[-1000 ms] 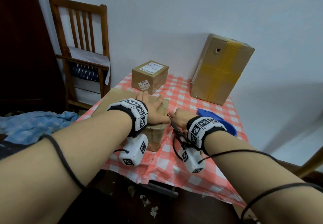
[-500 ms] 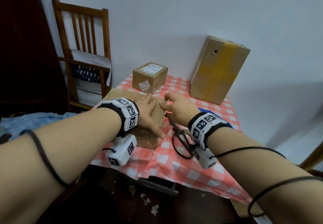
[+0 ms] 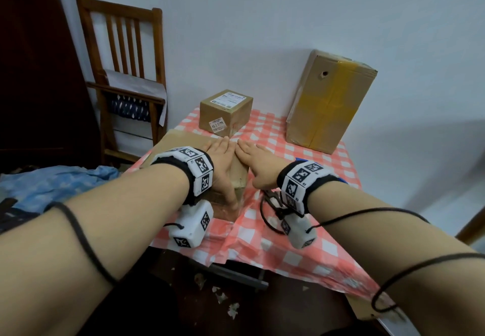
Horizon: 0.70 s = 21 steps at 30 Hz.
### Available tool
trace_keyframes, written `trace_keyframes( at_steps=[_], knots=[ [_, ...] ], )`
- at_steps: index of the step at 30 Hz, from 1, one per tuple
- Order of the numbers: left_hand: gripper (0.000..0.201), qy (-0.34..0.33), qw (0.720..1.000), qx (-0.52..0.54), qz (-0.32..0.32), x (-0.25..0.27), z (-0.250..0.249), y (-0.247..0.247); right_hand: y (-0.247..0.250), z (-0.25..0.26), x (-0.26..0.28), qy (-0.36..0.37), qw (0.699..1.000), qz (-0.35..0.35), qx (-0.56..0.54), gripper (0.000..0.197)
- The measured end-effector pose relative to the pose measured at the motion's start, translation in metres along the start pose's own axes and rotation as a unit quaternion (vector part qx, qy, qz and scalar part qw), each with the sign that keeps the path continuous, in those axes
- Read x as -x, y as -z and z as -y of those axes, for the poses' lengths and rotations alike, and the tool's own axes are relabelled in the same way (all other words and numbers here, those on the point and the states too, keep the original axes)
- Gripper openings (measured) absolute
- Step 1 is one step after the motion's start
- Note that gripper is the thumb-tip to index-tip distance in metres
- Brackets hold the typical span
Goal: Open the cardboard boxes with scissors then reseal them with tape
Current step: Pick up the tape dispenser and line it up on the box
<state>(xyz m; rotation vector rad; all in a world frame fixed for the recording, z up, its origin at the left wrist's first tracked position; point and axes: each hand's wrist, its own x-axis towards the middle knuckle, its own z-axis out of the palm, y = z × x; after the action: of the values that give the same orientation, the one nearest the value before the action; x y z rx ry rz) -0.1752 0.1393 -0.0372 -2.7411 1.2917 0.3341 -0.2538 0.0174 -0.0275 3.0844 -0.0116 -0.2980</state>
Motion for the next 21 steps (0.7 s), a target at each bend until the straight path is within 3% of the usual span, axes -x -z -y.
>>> trace_keyframes(
  at_steps=[6, 11, 18, 21],
  knots=[
    [0.149, -0.004, 1.0, 0.002, -0.005, 0.001, 0.001, -0.001, -0.013, -0.005, 0.014, 0.051, 0.998, -0.036, -0.004, 0.095],
    [0.15, 0.007, 1.0, -0.012, -0.001, 0.002, -0.003, 0.001, -0.01, 0.01, 0.003, -0.024, 1.0, -0.017, -0.001, 0.099],
    [0.15, 0.017, 1.0, 0.01, 0.007, 0.006, -0.005, 0.003, -0.006, 0.012, 0.011, -0.013, 0.999, -0.052, 0.008, 0.084],
    [0.149, 0.012, 1.0, 0.007, 0.007, 0.007, -0.006, 0.004, -0.01, 0.007, 0.025, 0.012, 0.994, -0.083, -0.066, 0.07]
  ],
)
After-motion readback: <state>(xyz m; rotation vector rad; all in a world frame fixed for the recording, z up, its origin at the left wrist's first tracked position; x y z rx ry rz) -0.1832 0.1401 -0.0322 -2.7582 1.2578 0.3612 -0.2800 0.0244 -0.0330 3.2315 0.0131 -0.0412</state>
